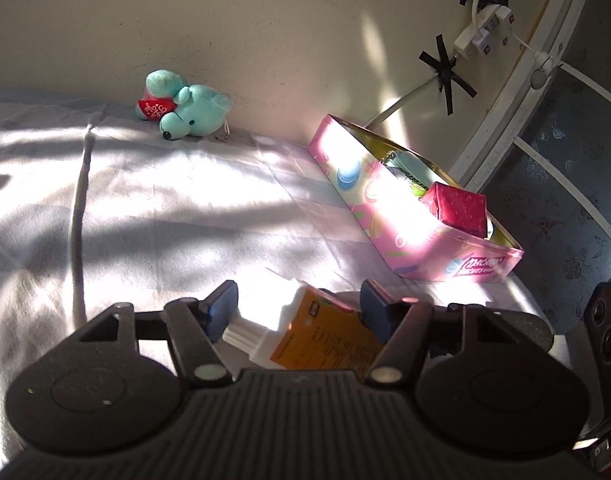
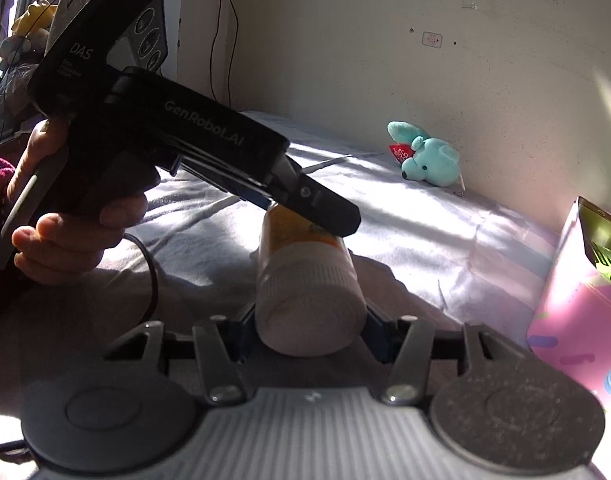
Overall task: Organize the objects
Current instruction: 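Lift the vitamin bottle with the right gripper and carry it over the pink tin, then lower the bottle into the pink tin and open the right gripper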
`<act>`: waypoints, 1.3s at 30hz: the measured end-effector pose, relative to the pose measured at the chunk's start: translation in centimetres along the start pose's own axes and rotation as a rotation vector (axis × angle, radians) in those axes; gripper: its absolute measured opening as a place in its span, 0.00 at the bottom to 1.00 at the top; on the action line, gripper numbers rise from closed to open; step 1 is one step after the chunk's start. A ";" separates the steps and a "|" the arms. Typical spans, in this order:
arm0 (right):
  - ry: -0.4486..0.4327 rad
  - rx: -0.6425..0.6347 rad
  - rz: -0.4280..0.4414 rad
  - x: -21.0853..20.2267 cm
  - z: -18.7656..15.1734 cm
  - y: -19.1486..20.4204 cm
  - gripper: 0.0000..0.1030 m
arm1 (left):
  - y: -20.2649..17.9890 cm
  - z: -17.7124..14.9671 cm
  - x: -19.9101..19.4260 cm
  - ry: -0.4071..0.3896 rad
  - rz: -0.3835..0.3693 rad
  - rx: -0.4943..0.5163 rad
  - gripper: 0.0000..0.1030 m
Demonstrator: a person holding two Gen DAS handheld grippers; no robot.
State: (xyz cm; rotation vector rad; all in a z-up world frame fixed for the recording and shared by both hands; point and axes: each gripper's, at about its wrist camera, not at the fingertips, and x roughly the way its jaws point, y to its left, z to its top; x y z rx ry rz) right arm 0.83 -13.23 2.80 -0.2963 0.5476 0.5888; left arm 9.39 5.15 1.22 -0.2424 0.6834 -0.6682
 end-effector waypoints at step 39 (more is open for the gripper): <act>-0.270 0.405 -0.407 -6.1 -2.6 -16.4 0.64 | -17.0 9.0 10.4 -0.080 0.227 0.285 0.67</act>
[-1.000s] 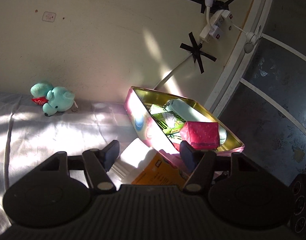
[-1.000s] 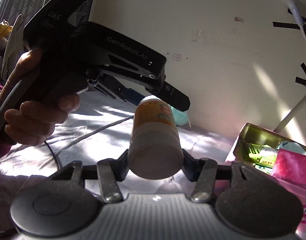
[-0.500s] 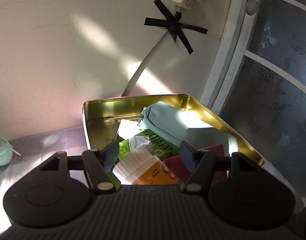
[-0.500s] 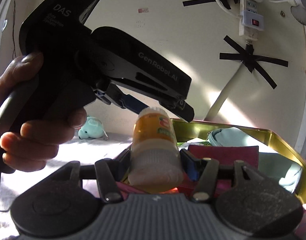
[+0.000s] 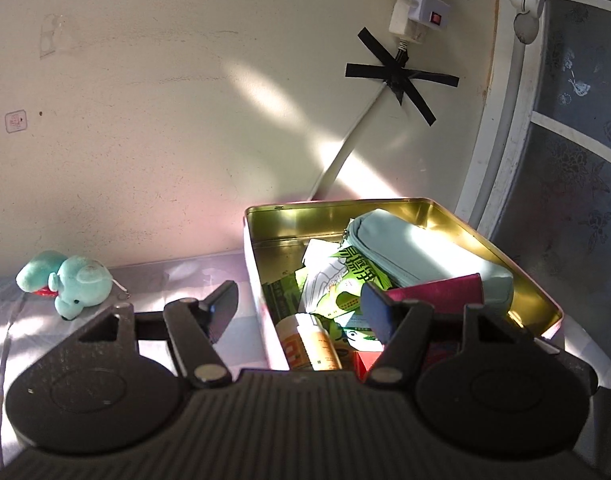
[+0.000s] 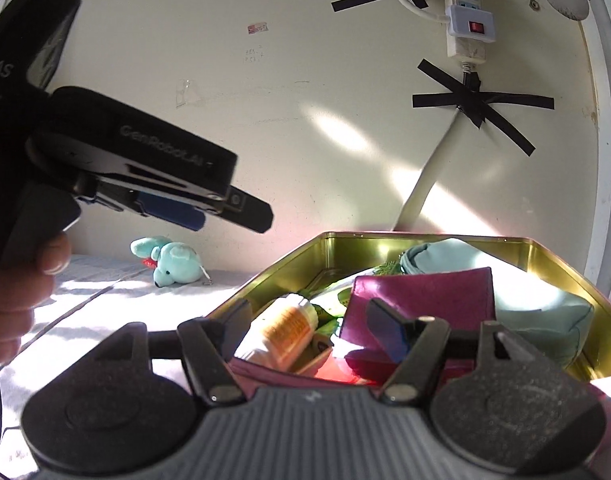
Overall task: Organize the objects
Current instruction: 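Lower the bottle into the pink tin and open the right gripper, then move the right gripper toward the teal plush bear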
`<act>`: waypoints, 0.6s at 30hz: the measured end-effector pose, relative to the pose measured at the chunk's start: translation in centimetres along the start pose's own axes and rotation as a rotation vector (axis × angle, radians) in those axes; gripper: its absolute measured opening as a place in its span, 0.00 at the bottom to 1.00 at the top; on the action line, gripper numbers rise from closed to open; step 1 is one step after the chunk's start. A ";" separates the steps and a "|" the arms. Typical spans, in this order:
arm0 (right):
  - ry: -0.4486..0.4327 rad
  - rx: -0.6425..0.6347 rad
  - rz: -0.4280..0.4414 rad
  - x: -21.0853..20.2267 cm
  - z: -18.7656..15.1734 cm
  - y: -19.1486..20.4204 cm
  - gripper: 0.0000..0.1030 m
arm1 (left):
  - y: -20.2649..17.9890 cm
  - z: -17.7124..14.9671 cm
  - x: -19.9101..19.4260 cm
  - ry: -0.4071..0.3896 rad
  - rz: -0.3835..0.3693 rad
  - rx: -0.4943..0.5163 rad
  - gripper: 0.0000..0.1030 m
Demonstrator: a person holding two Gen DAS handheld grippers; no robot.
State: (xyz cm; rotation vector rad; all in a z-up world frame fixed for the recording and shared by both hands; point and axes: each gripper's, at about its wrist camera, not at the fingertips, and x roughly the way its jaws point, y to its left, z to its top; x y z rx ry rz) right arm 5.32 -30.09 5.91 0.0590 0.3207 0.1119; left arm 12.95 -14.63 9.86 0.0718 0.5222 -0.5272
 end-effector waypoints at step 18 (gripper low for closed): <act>-0.049 0.133 -0.091 -5.3 -0.6 -1.6 0.67 | 0.8 -5.6 -3.9 0.066 0.216 0.056 0.71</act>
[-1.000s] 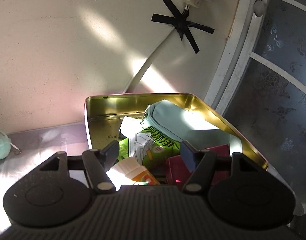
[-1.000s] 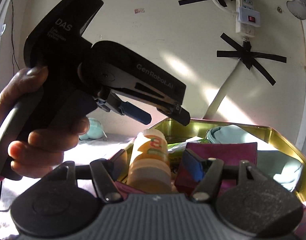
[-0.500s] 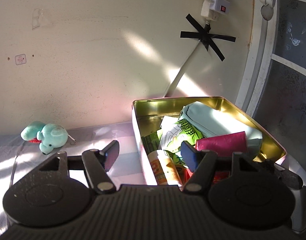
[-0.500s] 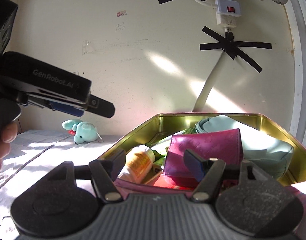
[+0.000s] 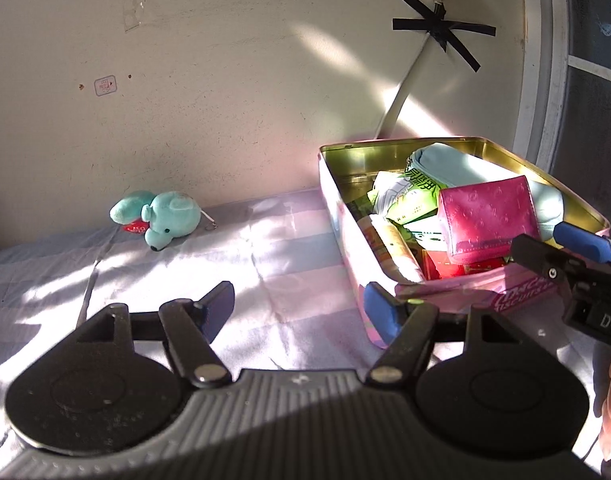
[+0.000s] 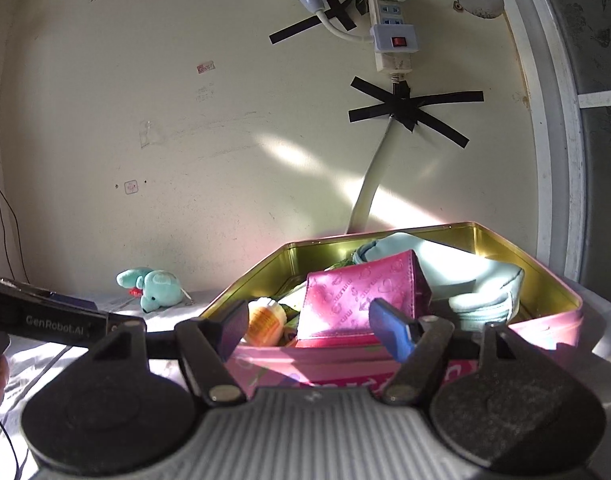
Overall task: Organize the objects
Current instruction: 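Move the right gripper toward the teal plush bear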
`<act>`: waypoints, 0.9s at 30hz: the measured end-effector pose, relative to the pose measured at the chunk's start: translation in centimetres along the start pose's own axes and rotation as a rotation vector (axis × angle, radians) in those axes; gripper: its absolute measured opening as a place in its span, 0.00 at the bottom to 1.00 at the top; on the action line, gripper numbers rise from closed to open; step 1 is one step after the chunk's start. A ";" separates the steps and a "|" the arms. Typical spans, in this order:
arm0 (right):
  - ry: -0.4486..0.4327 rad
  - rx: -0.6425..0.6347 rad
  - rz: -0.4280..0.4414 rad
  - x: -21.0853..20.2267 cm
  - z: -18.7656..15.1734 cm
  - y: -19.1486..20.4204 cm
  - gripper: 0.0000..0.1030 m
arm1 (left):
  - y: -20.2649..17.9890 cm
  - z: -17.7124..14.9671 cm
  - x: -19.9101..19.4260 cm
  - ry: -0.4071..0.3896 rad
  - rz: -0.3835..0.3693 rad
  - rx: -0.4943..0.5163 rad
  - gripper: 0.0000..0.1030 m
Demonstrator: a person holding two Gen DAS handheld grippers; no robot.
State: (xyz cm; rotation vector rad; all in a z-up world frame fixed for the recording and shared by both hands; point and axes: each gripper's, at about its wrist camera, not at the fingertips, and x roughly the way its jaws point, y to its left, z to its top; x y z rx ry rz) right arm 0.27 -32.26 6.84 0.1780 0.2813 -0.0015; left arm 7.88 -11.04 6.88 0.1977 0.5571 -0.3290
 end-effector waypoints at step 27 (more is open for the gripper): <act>0.028 -0.050 0.052 -0.3 2.2 5.4 0.67 | 8.1 -3.5 -1.2 -0.016 0.158 -0.094 0.77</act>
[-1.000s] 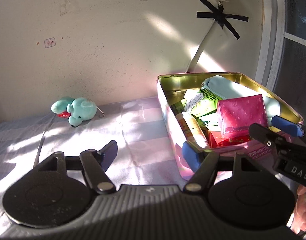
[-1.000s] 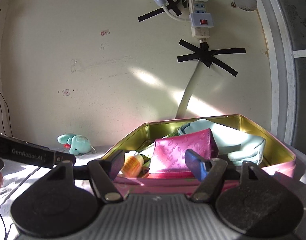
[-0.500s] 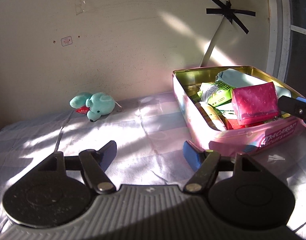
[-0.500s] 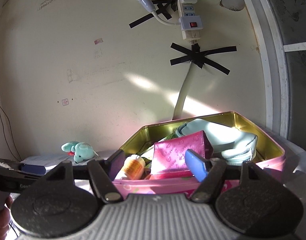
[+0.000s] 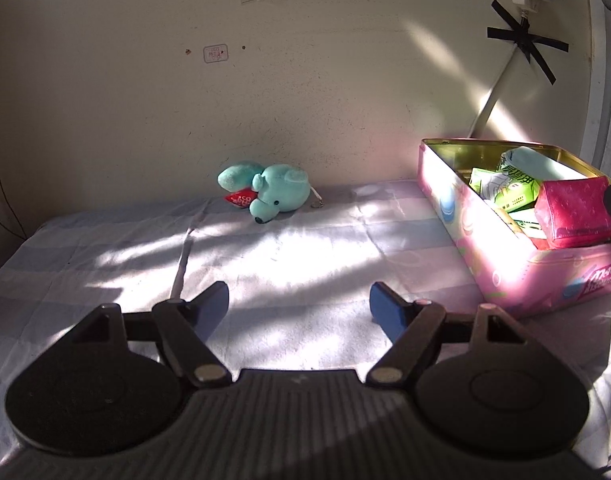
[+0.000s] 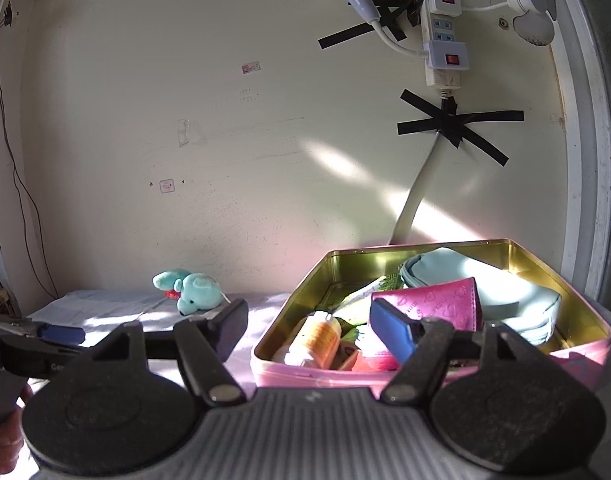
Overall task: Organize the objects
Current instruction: 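Move the right gripper toward the teal plush bear, then close the right gripper on the teal plush bear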
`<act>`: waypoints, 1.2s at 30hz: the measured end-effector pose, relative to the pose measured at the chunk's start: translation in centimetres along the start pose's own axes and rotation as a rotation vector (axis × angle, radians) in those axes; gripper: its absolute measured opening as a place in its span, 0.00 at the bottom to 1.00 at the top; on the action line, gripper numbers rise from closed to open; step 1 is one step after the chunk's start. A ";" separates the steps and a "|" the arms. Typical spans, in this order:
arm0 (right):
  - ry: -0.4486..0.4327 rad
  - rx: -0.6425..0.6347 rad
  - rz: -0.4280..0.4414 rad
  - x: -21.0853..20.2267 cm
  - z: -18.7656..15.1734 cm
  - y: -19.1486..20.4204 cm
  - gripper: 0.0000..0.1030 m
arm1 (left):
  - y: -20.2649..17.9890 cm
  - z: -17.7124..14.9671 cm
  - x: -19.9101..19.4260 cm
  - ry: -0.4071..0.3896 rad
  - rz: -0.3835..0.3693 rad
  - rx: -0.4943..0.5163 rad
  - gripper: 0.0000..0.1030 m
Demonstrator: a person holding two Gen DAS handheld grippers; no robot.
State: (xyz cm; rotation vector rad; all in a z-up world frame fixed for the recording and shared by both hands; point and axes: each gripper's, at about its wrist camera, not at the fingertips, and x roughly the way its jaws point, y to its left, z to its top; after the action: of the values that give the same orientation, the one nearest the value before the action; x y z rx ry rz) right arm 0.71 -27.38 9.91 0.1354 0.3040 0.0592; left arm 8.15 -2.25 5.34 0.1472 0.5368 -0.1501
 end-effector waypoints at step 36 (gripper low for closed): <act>0.373 -0.407 0.081 31.2 1.4 19.8 0.93 | 14.3 -2.8 3.8 0.069 0.142 -0.297 0.81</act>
State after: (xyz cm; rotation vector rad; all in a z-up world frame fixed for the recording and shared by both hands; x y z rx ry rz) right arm 30.07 -5.47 4.86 -0.2712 0.6517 0.2263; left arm 12.52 11.81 2.46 -0.0993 0.6090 0.0734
